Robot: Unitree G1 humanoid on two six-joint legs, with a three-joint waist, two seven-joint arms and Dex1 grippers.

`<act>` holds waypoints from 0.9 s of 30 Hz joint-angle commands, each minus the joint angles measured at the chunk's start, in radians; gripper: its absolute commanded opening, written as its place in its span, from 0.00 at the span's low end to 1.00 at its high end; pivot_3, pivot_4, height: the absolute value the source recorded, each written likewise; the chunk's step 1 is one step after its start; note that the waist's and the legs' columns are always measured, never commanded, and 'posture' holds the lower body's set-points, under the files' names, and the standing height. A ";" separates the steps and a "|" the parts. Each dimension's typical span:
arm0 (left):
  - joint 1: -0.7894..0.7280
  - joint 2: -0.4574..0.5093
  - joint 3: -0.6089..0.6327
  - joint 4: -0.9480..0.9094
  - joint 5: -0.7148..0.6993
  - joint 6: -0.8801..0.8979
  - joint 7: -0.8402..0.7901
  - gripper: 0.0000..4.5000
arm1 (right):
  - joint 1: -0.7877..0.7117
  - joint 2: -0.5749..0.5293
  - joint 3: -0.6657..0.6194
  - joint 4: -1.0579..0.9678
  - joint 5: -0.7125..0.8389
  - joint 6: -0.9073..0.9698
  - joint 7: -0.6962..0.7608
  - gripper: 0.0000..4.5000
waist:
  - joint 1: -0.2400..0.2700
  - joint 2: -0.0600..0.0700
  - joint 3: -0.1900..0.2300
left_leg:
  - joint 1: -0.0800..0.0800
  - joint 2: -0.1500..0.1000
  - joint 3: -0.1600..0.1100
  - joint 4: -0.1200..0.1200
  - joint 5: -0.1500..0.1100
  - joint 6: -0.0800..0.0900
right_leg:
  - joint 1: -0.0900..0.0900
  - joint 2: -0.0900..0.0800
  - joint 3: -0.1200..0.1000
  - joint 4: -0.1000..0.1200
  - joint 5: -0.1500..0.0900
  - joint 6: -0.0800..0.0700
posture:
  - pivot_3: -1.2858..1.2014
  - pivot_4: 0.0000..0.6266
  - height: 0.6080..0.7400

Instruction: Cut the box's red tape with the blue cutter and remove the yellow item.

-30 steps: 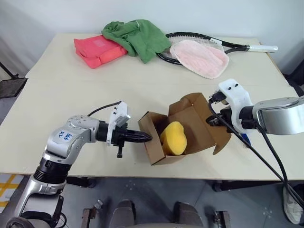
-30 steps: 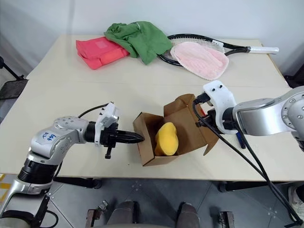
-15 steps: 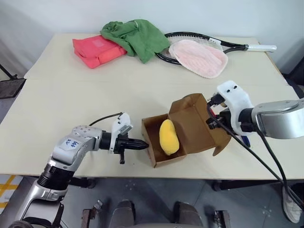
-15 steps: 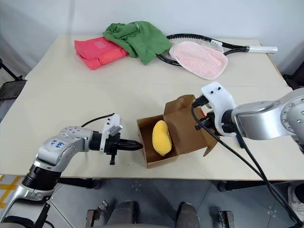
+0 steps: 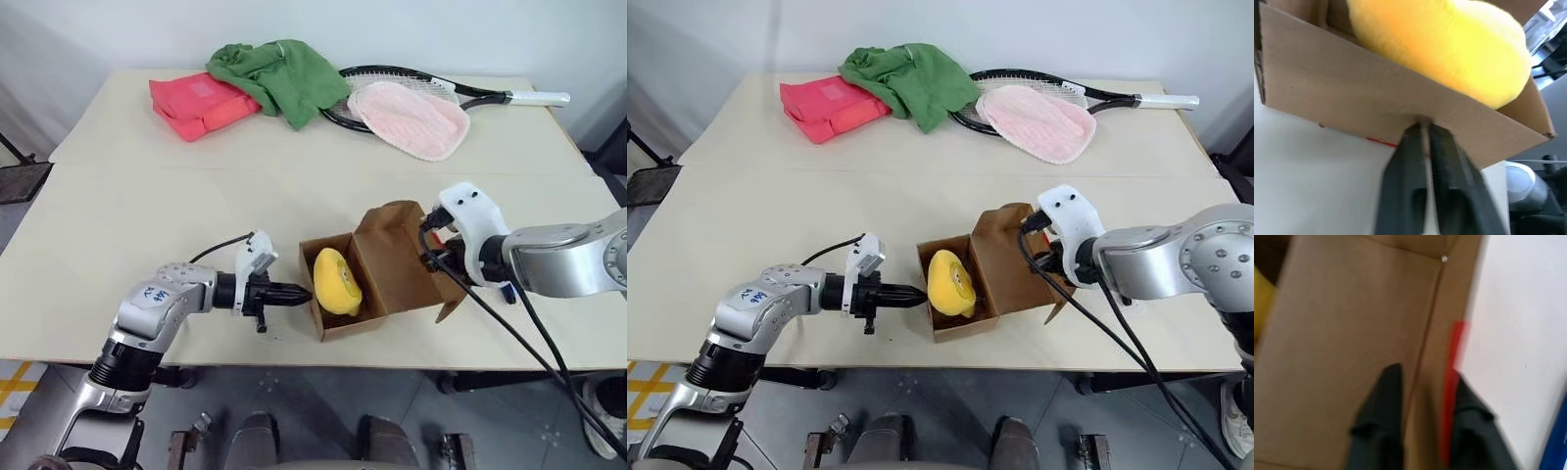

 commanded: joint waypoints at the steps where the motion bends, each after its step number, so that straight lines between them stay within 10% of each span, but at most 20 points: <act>1: -0.006 0.035 0.018 -0.028 0.005 -0.030 -0.011 0.38 | 0.030 -0.016 -0.110 -0.055 -0.091 -0.039 0.133 0.53 | 0.000 0.000 0.000 | 0.000 0.000 0.000 0.000 0.000 0.000 | 0.000 0.000 0.000 0.000 0.000 0.000 | 0.52 0.24 1.00; 7: 0.052 0.143 0.111 -0.013 0.001 -0.142 -0.075 0.76 | 0.292 0.003 -0.475 -0.133 -0.345 -0.310 0.553 0.97 | 0.003 0.000 0.000 | 0.000 0.000 0.000 -0.001 0.000 0.000 | 0.000 0.000 0.000 -0.001 0.000 0.000 | 0.52 0.24 1.00; 11: 0.143 0.210 0.263 0.024 -0.039 -0.270 -0.161 0.98 | 0.489 0.052 -0.668 -0.171 -0.454 -0.471 0.908 1.00 | 0.000 0.000 0.000 | 0.001 0.000 0.001 -0.002 0.000 0.000 | 0.000 0.000 0.000 -0.001 0.000 0.000 | 0.52 0.24 1.00; 19: 0.360 0.307 0.535 0.234 -0.019 -0.517 -0.258 0.98 | 0.812 0.152 -0.690 -0.137 -0.839 -0.933 1.528 1.00 | -0.001 0.000 0.000 | 0.002 0.000 0.001 -0.002 0.000 0.000 | 0.001 0.000 0.000 0.000 0.000 0.000 | 0.52 0.24 1.00; 27: 0.587 0.292 0.667 0.004 -0.121 -0.462 -0.226 0.98 | 0.780 0.241 -0.609 -0.139 -0.952 -1.096 1.619 1.00 | 0.006 0.000 0.000 | 0.004 0.000 0.001 0.000 0.000 0.000 | 0.003 0.000 0.000 0.001 0.000 0.000 | 0.52 0.24 1.00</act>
